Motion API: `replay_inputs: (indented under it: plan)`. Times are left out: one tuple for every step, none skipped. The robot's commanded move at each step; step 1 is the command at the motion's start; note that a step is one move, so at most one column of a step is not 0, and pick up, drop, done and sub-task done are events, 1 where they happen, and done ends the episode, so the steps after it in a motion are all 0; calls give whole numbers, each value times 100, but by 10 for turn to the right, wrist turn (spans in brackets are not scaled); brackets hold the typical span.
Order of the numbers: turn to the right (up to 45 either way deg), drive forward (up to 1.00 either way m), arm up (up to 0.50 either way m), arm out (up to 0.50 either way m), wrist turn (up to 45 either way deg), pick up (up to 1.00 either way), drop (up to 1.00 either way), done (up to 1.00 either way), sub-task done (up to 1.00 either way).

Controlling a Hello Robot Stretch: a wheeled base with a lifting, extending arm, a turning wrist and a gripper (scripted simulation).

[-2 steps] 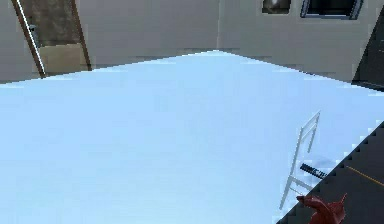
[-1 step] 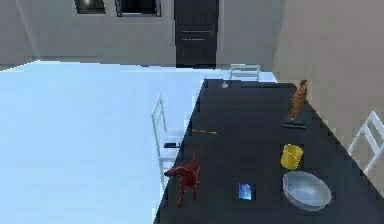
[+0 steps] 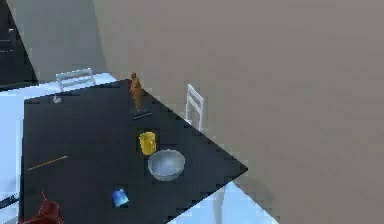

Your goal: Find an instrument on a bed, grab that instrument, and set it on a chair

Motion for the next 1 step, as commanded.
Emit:
replay_inputs:
  plan:
    - [450,0,0,0,0,0,0,0,0]
